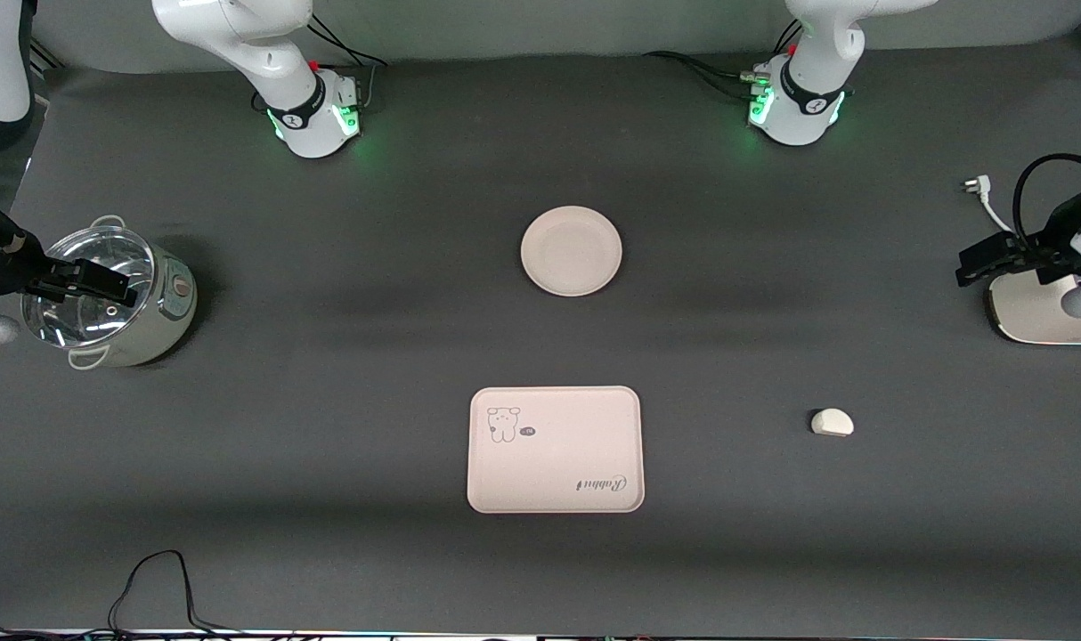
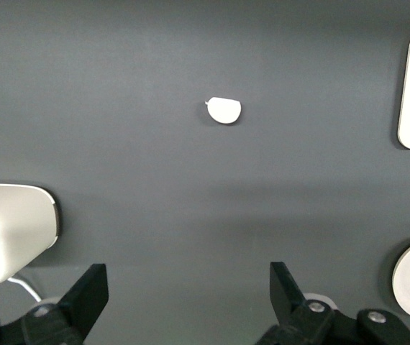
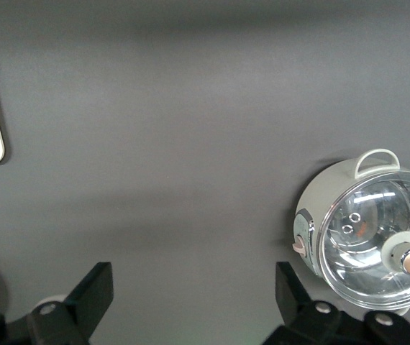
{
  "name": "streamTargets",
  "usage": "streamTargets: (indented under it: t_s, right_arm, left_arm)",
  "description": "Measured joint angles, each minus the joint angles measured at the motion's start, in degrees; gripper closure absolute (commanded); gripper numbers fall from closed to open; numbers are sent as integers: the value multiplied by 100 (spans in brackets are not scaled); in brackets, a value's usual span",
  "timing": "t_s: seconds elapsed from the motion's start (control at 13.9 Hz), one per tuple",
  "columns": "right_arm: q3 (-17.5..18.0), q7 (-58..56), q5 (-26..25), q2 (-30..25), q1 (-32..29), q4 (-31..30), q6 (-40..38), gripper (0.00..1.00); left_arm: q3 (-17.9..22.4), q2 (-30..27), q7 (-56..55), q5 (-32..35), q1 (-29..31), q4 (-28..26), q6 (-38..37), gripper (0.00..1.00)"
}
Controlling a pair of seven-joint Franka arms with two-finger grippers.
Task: Place bun in plate and plate on tray
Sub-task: 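Move the left gripper down toward the small white bun, then close the left gripper on the white bun and lift it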
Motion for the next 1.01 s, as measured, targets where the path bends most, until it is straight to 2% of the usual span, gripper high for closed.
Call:
streamTargets:
  t_s: [0.14,0.43,0.65,1.01]
  right_arm:
    - [0,0,0,2,0,-5,-3,0]
    - [0,0,0,3,0,-18,-4,0]
    - [0,0,0,3,0,-39,-4,0]
    - [0,0,0,3,0,-58,-4,0]
  left_arm:
    - [-67,402,-7,-1,-61,-11,610,0]
    - [-77,1616,-21,2,-159,-45,1996,0]
    - [-60,2407,-158,2,-158,-318,3266,0]
    - [-63,3168,-526,3,-160,-770,4695,0]
